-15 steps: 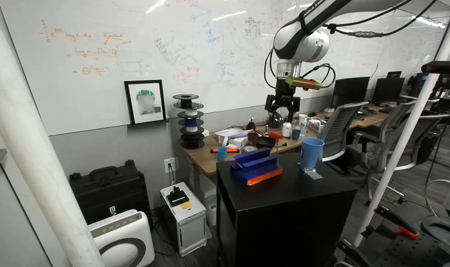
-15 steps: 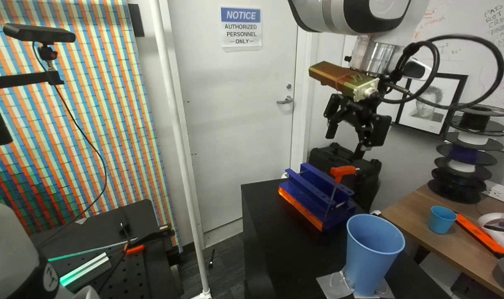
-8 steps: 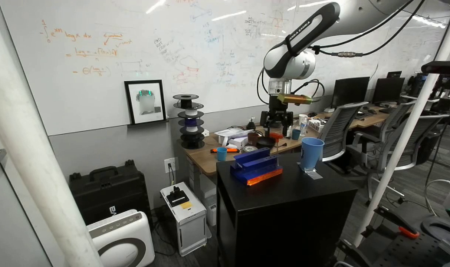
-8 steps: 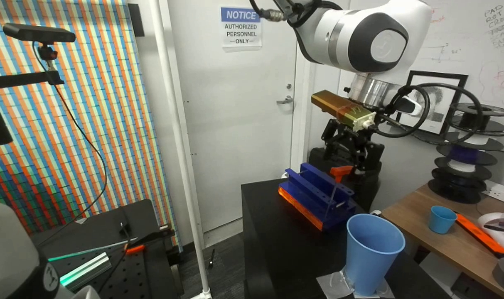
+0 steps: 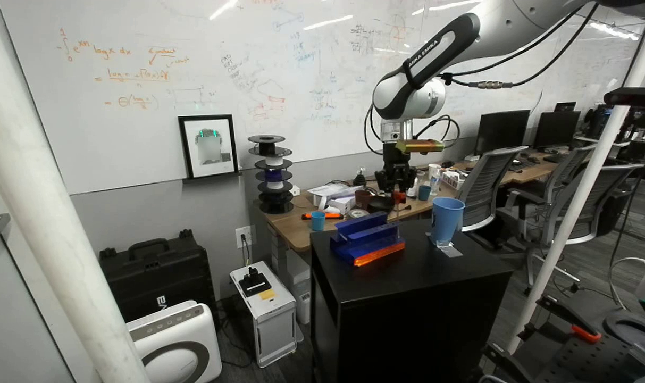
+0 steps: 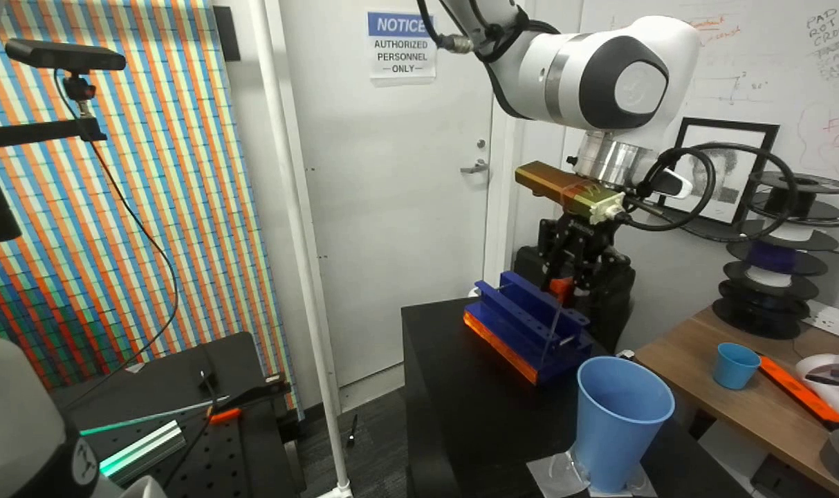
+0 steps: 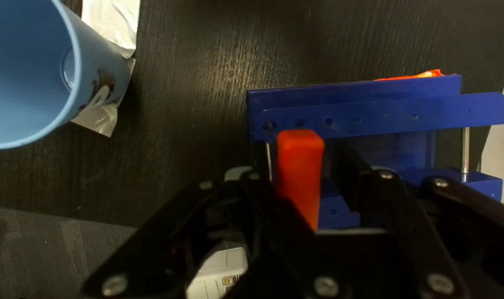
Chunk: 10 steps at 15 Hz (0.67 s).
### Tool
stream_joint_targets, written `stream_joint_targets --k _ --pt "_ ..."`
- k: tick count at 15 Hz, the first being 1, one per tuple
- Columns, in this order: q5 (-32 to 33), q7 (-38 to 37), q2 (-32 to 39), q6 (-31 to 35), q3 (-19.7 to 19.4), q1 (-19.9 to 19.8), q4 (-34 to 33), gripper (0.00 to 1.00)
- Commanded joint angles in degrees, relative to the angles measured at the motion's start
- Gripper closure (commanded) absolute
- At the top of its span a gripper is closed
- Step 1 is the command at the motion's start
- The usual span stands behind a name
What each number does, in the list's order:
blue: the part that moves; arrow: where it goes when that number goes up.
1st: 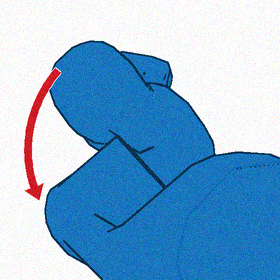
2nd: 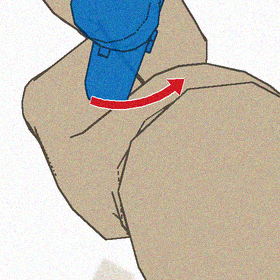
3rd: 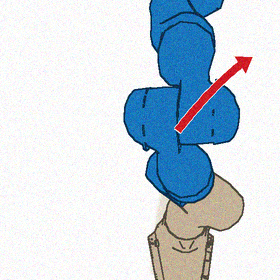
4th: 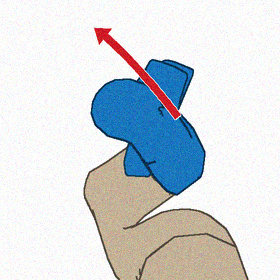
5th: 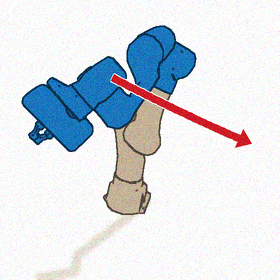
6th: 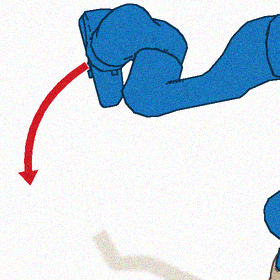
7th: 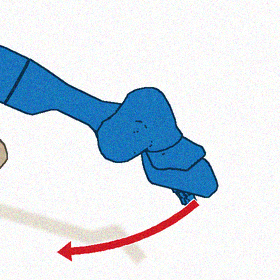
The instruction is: Put the red object on the blue rack in the blue cup
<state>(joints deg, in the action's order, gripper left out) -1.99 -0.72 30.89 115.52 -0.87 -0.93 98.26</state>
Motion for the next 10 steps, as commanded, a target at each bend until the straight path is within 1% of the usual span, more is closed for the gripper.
stream_joint_targets --k 1,2,3,5,10 --pt "2.5 -0.1 -2.1 -2.7 -1.0 0.0 -1.0 0.84" --pt "2.9 0.0 -2.7 -3.0 -1.2 -0.1 -0.9 0.93" --pt "3.3 0.2 -3.4 -3.2 -1.4 -0.3 -0.6 0.99" --pt "2.8 0.8 -4.9 -4.3 -1.3 -0.8 -0.5 0.95" --pt "2.3 0.7 -11.9 -7.6 -0.8 -0.6 0.7 0.95"
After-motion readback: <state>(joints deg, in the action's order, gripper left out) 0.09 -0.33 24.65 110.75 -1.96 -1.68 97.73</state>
